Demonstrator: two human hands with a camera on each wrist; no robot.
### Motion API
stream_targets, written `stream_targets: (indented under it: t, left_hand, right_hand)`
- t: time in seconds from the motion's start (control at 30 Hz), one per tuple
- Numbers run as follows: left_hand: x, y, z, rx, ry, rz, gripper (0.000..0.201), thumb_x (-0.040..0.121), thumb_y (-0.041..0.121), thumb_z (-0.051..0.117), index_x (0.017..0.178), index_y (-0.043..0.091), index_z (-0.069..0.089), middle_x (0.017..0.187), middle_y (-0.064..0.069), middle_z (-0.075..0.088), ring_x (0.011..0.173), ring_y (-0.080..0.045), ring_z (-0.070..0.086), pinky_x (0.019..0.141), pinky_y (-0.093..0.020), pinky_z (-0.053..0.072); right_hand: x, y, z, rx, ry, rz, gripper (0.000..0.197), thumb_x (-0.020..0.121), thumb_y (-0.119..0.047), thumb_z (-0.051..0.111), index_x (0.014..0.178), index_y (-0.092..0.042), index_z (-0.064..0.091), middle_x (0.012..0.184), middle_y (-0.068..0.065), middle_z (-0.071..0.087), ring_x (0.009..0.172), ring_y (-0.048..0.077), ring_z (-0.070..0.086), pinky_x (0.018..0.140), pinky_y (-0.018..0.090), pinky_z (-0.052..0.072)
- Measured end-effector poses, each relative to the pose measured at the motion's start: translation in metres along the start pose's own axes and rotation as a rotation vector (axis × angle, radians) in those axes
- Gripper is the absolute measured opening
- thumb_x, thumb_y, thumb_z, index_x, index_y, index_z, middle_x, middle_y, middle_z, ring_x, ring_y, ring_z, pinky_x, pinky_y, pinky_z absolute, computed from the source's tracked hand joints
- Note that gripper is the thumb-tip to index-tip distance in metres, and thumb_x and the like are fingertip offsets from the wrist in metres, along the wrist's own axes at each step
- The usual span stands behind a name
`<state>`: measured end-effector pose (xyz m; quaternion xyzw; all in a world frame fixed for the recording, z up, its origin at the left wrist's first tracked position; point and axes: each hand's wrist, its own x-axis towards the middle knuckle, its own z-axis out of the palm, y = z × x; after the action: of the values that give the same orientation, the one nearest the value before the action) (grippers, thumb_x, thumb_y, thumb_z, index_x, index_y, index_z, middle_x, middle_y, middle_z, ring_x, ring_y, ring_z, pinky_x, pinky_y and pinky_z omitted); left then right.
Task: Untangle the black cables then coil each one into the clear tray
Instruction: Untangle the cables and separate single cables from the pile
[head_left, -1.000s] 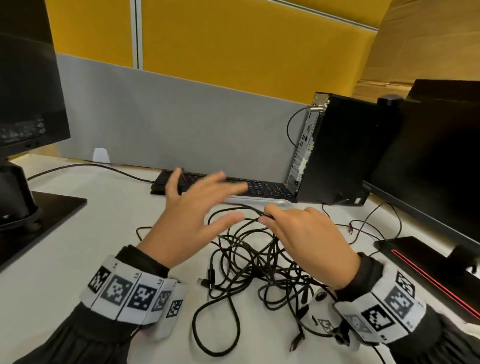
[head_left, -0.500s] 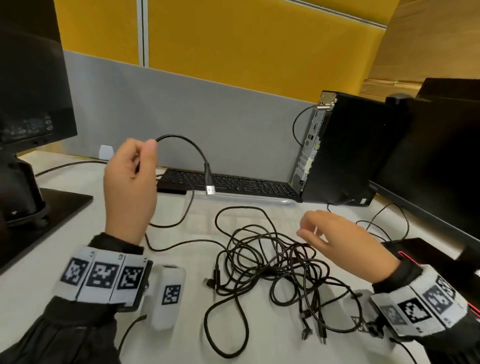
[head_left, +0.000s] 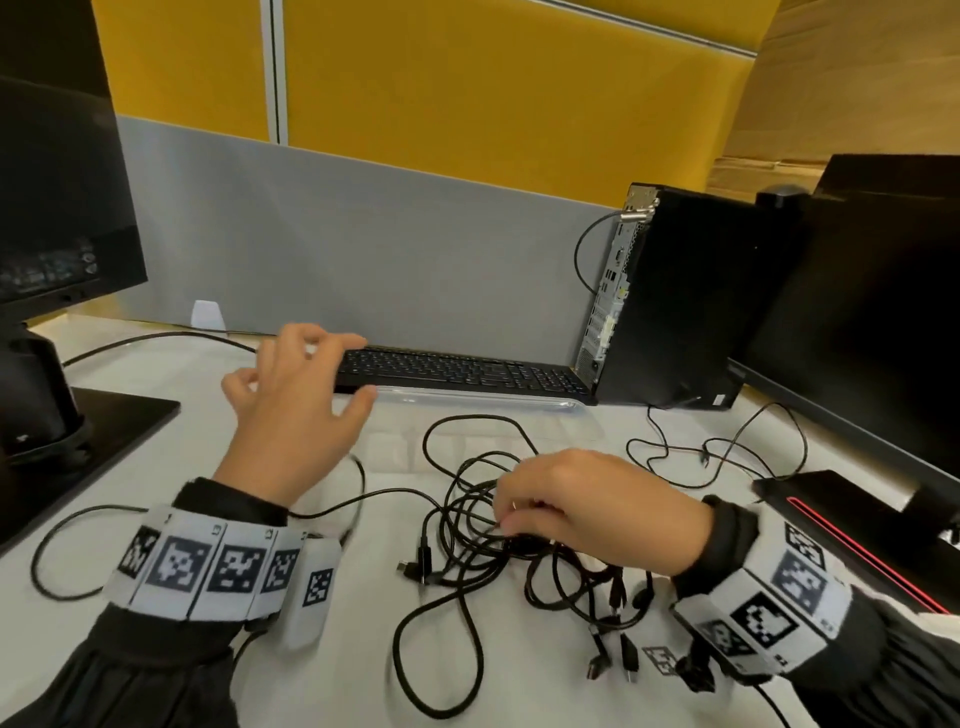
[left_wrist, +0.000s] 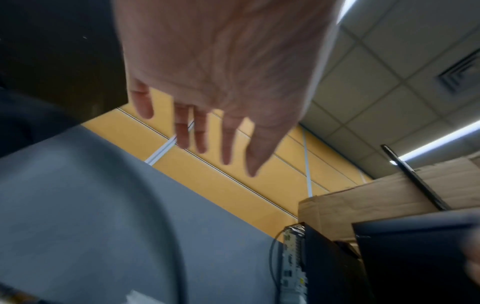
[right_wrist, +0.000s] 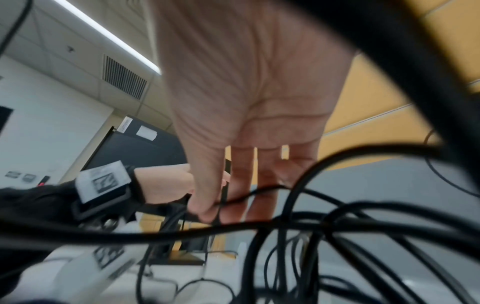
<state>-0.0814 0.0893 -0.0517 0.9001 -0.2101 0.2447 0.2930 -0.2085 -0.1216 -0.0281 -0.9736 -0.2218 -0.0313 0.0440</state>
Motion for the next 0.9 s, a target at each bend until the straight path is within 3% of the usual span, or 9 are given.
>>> stream_targets:
  t: [0.1, 0.2, 0.27, 0.43, 0.53, 0.67, 0.77, 0.83, 0.9]
  left_hand:
    - [-0.009, 0.023, -0.003, -0.437, -0.212, 0.240, 0.042, 0.080, 0.065, 0.047, 0.115, 0.043, 0.052, 0.116, 0.024, 0.051, 0.112, 0.011, 0.042, 0.105, -0.028, 0.030]
    - [-0.021, 0.044, 0.001, -0.689, -0.616, 0.331, 0.025, 0.084, 0.045, 0.061, 0.105, 0.031, 0.063, 0.093, 0.010, 0.069, 0.092, 0.002, 0.062, 0.089, -0.019, 0.044]
    - [-0.024, 0.047, 0.006, -0.680, -0.709, 0.332, 0.014, 0.086, 0.036, 0.061, 0.083, 0.023, 0.065, 0.066, -0.002, 0.065, 0.064, -0.007, 0.062, 0.070, -0.021, 0.049]
    - [-0.012, 0.031, 0.014, -0.632, -0.506, 0.213, 0.040, 0.088, 0.045, 0.048, 0.057, 0.020, 0.043, 0.048, 0.008, 0.043, 0.048, -0.005, 0.040, 0.055, -0.021, 0.037]
    - [-0.007, 0.022, 0.015, -0.587, -0.425, 0.153, 0.044, 0.088, 0.049, 0.045, 0.059, 0.016, 0.043, 0.052, 0.006, 0.045, 0.054, -0.016, 0.047, 0.060, -0.033, 0.045]
    - [-0.007, 0.020, 0.016, -0.566, -0.391, 0.160, 0.053, 0.082, 0.056, 0.039, 0.070, 0.004, 0.046, 0.063, -0.002, 0.048, 0.059, -0.009, 0.048, 0.066, -0.031, 0.044]
    - [-0.009, 0.023, 0.016, -0.603, -0.331, 0.206, 0.039, 0.089, 0.045, 0.040, 0.067, 0.013, 0.046, 0.060, 0.006, 0.045, 0.055, -0.002, 0.046, 0.060, -0.017, 0.039]
    - [-0.011, 0.029, 0.016, -0.634, -0.289, 0.244, 0.036, 0.090, 0.042, 0.040, 0.067, 0.016, 0.046, 0.057, 0.009, 0.044, 0.054, -0.003, 0.042, 0.056, -0.014, 0.036]
    - [-0.013, 0.033, 0.017, -0.657, -0.260, 0.294, 0.035, 0.089, 0.043, 0.041, 0.067, 0.017, 0.046, 0.059, 0.012, 0.044, 0.056, -0.003, 0.041, 0.056, -0.014, 0.034]
  right_hand:
    - [0.001, -0.001, -0.008, 0.086, 0.164, 0.009, 0.010, 0.097, -0.026, 0.048, 0.096, -0.021, 0.057, 0.083, -0.018, 0.054, 0.075, -0.001, 0.050, 0.072, 0.019, 0.044]
    - [0.002, -0.001, -0.012, 0.234, 0.315, 0.019, 0.007, 0.098, -0.022, 0.045, 0.092, -0.022, 0.049, 0.069, -0.014, 0.050, 0.063, 0.006, 0.049, 0.059, 0.016, 0.039]
    - [0.002, 0.005, -0.015, 0.353, 0.437, 0.059, 0.011, 0.098, -0.023, 0.042, 0.089, -0.026, 0.045, 0.063, -0.013, 0.048, 0.056, 0.009, 0.045, 0.054, 0.018, 0.037]
    - [-0.005, 0.028, -0.016, 0.605, 0.805, 0.229, 0.020, 0.100, -0.013, 0.039, 0.082, -0.019, 0.045, 0.060, -0.011, 0.036, 0.050, 0.005, 0.032, 0.048, 0.018, 0.031]
    - [-0.012, 0.037, -0.013, 0.603, 0.982, 0.331, 0.022, 0.100, -0.011, 0.037, 0.082, -0.021, 0.044, 0.063, -0.006, 0.037, 0.051, 0.007, 0.034, 0.048, 0.018, 0.032]
    - [-0.022, 0.054, -0.016, 0.723, 1.181, 0.461, 0.024, 0.098, -0.010, 0.038, 0.079, -0.022, 0.045, 0.062, -0.006, 0.036, 0.047, 0.003, 0.033, 0.044, 0.017, 0.029]
    - [-0.026, 0.066, -0.020, 0.572, 1.090, 0.515, 0.019, 0.097, -0.012, 0.042, 0.085, -0.025, 0.047, 0.069, -0.003, 0.044, 0.057, 0.008, 0.043, 0.054, 0.023, 0.034]
    - [-0.023, 0.063, -0.024, 0.290, 0.936, 0.551, 0.013, 0.095, -0.017, 0.049, 0.105, -0.024, 0.051, 0.091, 0.002, 0.053, 0.084, 0.018, 0.051, 0.071, 0.024, 0.034]
    - [-0.016, 0.047, -0.026, -0.067, 0.772, 0.507, 0.043, 0.091, -0.027, 0.055, 0.131, -0.023, 0.043, 0.119, 0.004, 0.050, 0.110, 0.024, 0.042, 0.084, 0.028, 0.028]
